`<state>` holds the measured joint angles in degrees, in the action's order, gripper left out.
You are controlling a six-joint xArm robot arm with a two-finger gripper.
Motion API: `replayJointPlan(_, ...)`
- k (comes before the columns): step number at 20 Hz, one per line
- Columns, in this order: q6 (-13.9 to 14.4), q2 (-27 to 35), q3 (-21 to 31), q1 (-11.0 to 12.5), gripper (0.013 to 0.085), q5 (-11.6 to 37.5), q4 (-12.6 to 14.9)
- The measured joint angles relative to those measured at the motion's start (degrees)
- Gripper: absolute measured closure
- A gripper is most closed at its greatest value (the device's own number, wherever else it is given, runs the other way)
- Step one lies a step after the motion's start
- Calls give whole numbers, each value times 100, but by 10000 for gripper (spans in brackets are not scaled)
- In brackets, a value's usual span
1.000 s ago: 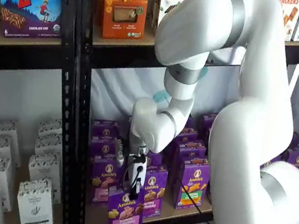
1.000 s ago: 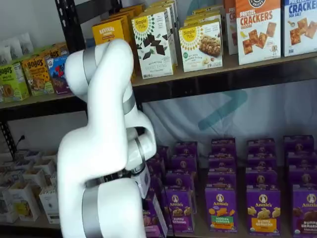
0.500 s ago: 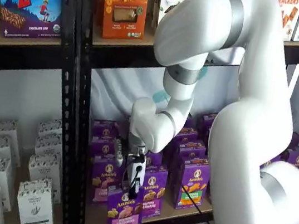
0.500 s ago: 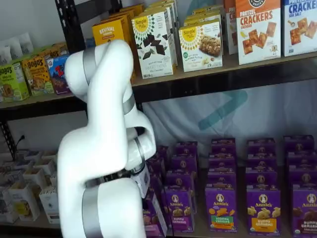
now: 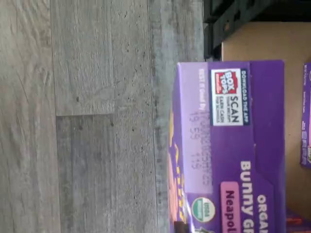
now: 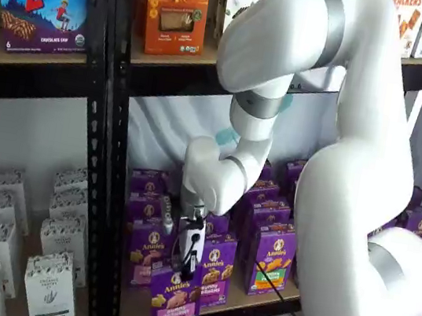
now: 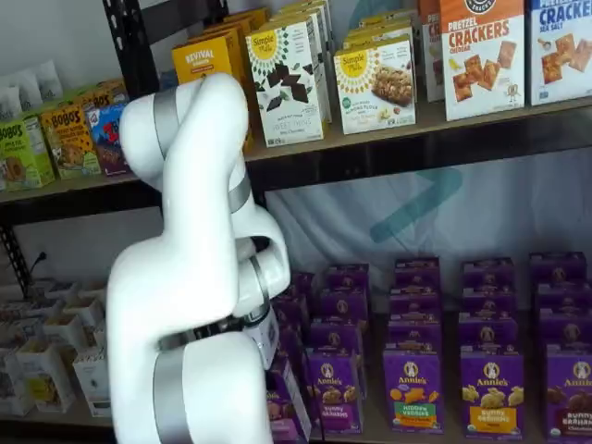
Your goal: Pick up the purple box with a pink patch in the middle, on the bottom shelf, the first box from the left
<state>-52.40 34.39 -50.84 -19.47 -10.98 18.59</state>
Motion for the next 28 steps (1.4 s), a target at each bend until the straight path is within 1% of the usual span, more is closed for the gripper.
replayJointPlan(4, -68, -27, -2, -36, 650, -37, -107)
replayJointPlan(10, 40, -60, 13, -44, 650, -77, 1)
replayJointPlan(15, -103, -85, 32, -69, 650, -72, -174)
replayJointPlan(18, -329, -68, -9, -114, 650, -59, -458)
replayJointPlan(21, -776, 14, -168, -188, 650, -99, -997)
replayJointPlan(24, -1030, 133, -397, -236, 650, -200, -1311)
replayJointPlan(28, -1164, 350, -776, -261, 650, -365, -1479)
